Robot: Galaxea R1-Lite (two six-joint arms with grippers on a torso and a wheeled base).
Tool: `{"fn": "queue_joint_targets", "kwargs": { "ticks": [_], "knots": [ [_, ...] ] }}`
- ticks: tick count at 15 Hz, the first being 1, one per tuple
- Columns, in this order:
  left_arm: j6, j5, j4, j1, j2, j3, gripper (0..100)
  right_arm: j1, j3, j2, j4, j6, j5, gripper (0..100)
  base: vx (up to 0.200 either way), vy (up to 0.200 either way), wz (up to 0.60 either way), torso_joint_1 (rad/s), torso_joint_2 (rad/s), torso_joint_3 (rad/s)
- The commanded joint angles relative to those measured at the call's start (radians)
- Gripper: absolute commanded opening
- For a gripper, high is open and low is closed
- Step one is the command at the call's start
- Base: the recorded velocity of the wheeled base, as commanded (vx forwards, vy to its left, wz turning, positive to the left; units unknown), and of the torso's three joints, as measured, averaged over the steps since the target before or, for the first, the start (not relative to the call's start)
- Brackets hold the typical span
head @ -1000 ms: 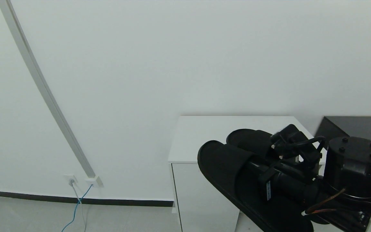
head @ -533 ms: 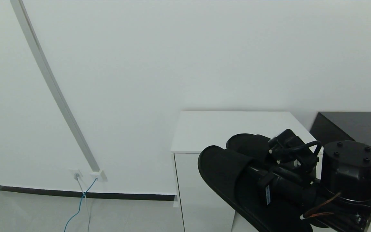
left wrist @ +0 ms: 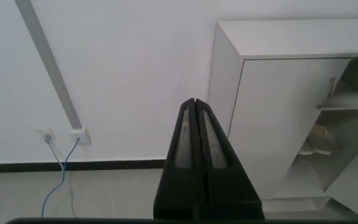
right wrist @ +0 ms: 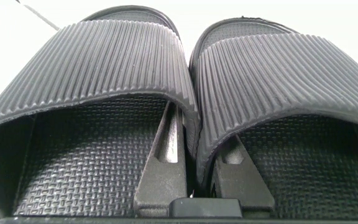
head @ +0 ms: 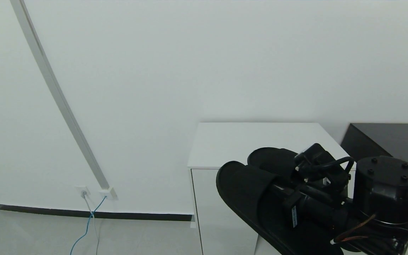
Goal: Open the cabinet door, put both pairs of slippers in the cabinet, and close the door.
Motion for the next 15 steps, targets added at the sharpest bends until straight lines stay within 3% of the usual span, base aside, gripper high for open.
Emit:
{"fn": "queue_joint_targets", "kwargs": {
  "ticks": [1,14,15],
  "knots": [
    [0.0,0.0,-0.001,0.0,0.0,0.0,0,0.0,0.001,0.006,0.0,0.0,0.0,0,0.0,-0.2,0.0,-0.002,0.0,0.002],
    [0.0,0.0,0.001,0.0,0.0,0.0,0,0.001,0.012,0.012,0.002,0.0,-0.001,0,0.0,-0.2,0.0,0.002,0.0,0.003],
    [0.0,-0.001,-0.001,0.0,0.0,0.0,0,0.001,0.013,0.013,0.0,0.0,-0.001,0,0.0,0.0,0.0,0.0,0.0,0.0]
  ]
}}
